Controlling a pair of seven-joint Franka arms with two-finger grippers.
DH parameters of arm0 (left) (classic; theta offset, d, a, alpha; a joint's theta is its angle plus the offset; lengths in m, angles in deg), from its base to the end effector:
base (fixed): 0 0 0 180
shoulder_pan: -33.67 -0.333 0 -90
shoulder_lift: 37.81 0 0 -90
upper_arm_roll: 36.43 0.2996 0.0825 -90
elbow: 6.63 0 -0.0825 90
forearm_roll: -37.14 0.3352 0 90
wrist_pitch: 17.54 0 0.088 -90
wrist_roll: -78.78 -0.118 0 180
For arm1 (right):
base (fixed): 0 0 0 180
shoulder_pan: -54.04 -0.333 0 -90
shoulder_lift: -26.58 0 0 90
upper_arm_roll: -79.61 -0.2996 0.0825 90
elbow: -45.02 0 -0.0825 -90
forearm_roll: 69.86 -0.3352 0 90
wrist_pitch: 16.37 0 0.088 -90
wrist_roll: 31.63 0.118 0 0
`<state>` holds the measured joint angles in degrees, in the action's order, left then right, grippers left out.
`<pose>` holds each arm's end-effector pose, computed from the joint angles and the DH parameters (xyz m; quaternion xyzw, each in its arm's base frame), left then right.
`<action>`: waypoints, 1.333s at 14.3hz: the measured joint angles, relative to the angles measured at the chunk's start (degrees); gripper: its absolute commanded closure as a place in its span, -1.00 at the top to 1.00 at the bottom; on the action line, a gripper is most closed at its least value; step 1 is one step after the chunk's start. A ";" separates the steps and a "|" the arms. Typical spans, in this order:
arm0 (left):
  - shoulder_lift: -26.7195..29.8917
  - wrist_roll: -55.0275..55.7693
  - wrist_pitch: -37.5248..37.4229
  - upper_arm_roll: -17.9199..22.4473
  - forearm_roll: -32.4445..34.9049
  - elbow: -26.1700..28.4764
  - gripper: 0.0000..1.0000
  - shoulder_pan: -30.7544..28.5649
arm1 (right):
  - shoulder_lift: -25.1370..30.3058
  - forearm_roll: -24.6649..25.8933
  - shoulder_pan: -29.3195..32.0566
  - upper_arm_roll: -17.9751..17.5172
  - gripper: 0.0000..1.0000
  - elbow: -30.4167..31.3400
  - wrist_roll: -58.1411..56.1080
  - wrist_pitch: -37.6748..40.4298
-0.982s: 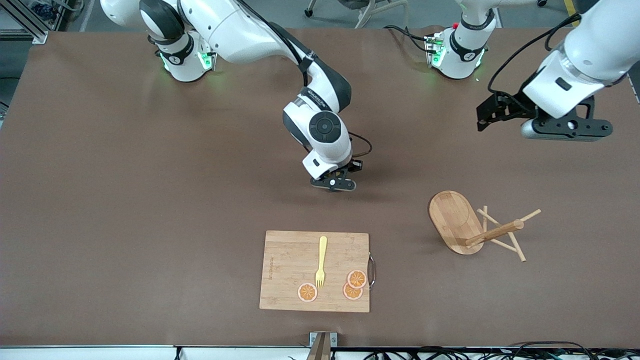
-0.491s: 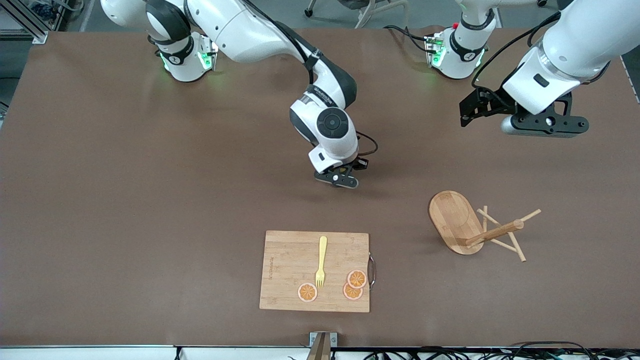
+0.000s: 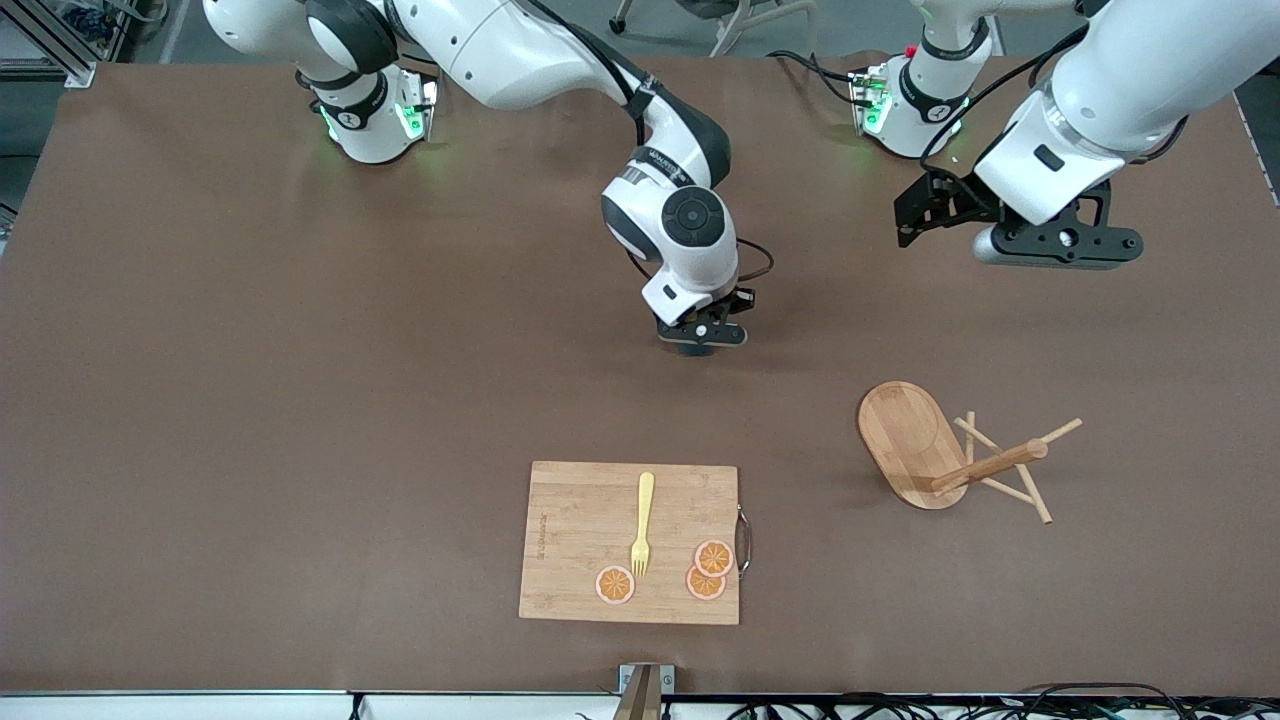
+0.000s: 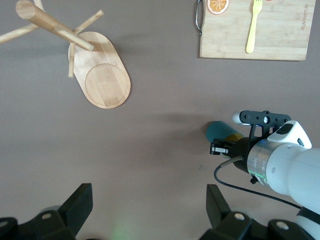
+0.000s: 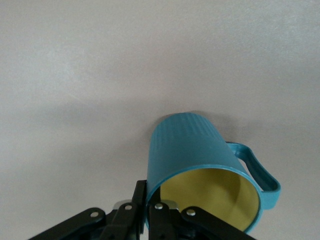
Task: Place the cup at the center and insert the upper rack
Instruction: 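Set the mug down at center with the right gripper while the left gripper approaches, then withdraw the right gripper to rest while the left gripper moves above the mug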
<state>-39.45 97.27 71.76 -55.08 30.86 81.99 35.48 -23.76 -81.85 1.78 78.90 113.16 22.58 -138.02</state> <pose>0.4762 -0.1890 0.5932 0.9981 -0.0174 -0.0270 0.0534 0.4220 0.5739 0.2616 -0.9929 0.0654 0.0602 0.0786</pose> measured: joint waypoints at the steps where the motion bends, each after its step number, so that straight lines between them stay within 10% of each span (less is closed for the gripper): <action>1: 0.00 0.09 0.00 -0.12 0.00 0.04 1.00 0.00 | -0.05 0.00 0.00 0.02 0.99 0.01 -0.30 0.00; 12: 0.00 2.34 0.87 -0.25 -1.23 0.05 1.00 0.80 | 4.08 -0.01 2.80 1.89 1.00 -5.05 0.24 12.27; 19: 0.00 12.06 7.56 -3.91 -1.63 2.98 1.00 4.93 | 18.74 6.12 25.95 2.56 1.00 -6.91 -6.70 29.43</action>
<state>-39.45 109.33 79.32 -58.99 29.24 84.96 40.41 -5.02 -75.72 27.73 81.46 106.26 15.88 -108.59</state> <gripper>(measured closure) 0.000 0.000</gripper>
